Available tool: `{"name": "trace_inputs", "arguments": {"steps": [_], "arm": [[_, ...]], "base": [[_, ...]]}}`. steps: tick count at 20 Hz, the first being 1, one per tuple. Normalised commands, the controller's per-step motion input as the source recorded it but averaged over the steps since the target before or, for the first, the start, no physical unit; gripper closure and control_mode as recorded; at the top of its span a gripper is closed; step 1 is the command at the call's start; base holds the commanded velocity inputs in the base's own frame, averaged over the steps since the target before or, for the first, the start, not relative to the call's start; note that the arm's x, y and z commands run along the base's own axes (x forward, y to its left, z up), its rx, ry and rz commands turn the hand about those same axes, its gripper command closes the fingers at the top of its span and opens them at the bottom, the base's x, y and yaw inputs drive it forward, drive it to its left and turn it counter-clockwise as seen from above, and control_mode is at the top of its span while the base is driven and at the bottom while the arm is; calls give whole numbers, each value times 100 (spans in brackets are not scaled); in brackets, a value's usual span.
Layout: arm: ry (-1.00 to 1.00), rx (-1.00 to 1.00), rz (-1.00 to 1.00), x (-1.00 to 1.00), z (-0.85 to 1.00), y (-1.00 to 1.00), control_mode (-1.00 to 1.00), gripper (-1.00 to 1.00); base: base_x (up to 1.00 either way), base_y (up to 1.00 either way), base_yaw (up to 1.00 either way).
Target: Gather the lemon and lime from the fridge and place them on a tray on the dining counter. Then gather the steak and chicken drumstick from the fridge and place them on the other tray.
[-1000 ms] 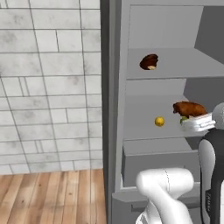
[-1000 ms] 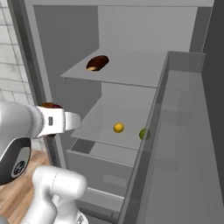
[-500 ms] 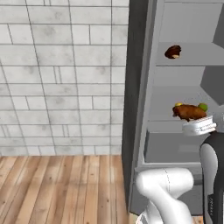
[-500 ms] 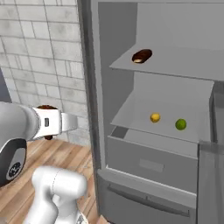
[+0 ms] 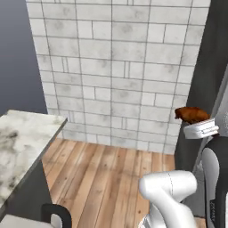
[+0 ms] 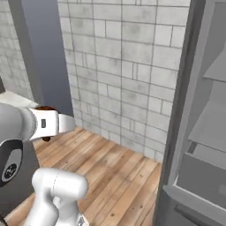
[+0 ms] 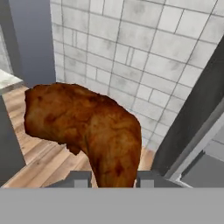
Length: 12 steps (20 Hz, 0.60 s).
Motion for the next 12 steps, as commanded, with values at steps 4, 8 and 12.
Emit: {"name": "trace_inputs", "arguments": {"steps": [4, 8, 12], "arm": [[0, 0, 0, 0, 0, 0, 100, 100], [0, 0, 0, 0, 0, 0, 100, 100], [0, 0, 0, 0, 0, 0, 100, 100]], "base": [[0, 59, 48], [-1, 29, 43], [-47, 3, 25]]}}
